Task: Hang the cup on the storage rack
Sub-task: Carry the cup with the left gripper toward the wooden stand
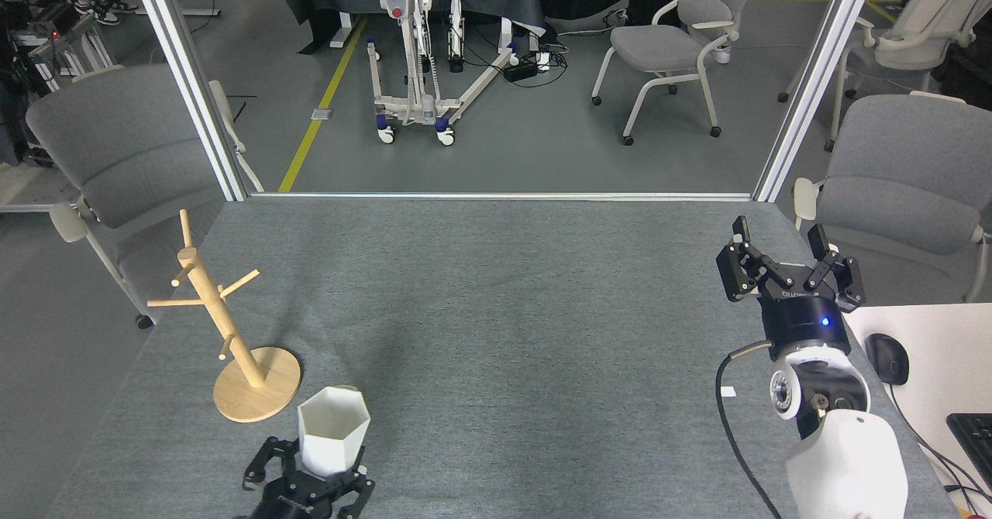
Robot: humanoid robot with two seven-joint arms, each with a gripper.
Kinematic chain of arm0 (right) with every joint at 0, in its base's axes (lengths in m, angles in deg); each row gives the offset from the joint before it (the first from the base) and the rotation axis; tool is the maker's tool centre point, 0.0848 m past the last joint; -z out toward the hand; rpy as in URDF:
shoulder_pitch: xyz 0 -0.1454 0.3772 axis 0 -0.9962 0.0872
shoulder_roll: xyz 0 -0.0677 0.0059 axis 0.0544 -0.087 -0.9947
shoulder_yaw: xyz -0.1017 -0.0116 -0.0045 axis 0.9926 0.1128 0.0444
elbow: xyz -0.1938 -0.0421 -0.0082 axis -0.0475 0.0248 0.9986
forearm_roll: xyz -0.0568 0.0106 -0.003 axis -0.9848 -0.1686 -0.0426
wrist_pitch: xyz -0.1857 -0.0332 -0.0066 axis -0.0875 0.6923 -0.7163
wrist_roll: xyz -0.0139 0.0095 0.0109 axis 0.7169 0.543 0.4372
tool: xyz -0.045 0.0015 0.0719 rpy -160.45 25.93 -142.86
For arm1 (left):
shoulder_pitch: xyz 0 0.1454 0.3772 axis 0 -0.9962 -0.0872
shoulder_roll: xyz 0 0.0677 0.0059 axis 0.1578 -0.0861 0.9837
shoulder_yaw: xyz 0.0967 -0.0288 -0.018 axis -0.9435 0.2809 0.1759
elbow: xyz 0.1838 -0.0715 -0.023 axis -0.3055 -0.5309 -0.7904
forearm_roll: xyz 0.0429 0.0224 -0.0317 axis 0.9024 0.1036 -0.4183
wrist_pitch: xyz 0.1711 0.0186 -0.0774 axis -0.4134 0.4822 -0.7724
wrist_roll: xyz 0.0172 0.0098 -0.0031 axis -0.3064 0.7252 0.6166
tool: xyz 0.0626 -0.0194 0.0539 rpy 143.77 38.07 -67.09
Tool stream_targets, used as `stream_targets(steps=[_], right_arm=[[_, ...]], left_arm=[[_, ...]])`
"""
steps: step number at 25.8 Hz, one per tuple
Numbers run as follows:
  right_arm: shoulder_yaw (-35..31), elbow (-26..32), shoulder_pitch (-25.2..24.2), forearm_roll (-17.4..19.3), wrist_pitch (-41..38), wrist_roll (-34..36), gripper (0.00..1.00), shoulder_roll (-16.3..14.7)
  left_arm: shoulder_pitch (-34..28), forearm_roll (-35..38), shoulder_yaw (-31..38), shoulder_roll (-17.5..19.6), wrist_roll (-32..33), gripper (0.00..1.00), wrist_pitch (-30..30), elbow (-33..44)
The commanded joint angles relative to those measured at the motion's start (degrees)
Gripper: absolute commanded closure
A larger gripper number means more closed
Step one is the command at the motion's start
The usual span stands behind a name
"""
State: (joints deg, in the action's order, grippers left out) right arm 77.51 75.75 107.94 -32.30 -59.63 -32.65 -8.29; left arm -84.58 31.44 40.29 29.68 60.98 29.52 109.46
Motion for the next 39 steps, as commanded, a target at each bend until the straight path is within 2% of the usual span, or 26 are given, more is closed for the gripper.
stream_targets(steps=[1,4,8,11,14,18,21,39], right_arm=[[-0.77,-0.31,-5.50,0.12,-2.54,0.63,0.00,-0.86],[-0.77,0.92,-9.19,-0.05,-3.33,0.55,0.00,-0.24],[-0.77,3.03,-13.15,-0.14,-3.33,0.46,0.00,1.07],[-0.77,5.31,-15.70,-0.75,-3.51,0.46,0.00,3.89],[-0.77,8.30,-16.22,-1.72,-3.42,0.28,0.00,4.94],[-0.60,9.00,-16.40,-2.25,-3.42,0.11,0.00,6.26],[-0.42,10.50,-16.31,-4.27,-3.33,-0.07,0.00,7.05],[-0.77,8.57,-16.05,-4.53,-2.72,-0.07,0.00,7.23]], left_arm=[[-2.58,0.02,12.82,0.67,-0.91,1.00,-1.12,0.24],[-2.93,0.02,20.12,1.99,-0.91,1.00,-1.12,0.24],[-2.85,0.02,26.62,3.40,-0.73,1.00,-1.03,0.33],[-1.62,-0.15,29.17,3.84,-0.03,1.00,-0.94,0.33],[2.69,-0.51,29.79,4.72,0.24,1.00,0.38,-0.55],[7.26,-0.51,29.79,4.63,1.91,1.00,2.58,-1.69],[9.72,-0.33,29.79,4.63,3.66,1.00,2.58,-1.78],[12.71,3.45,26.89,3.84,5.07,1.00,2.05,-2.57]])
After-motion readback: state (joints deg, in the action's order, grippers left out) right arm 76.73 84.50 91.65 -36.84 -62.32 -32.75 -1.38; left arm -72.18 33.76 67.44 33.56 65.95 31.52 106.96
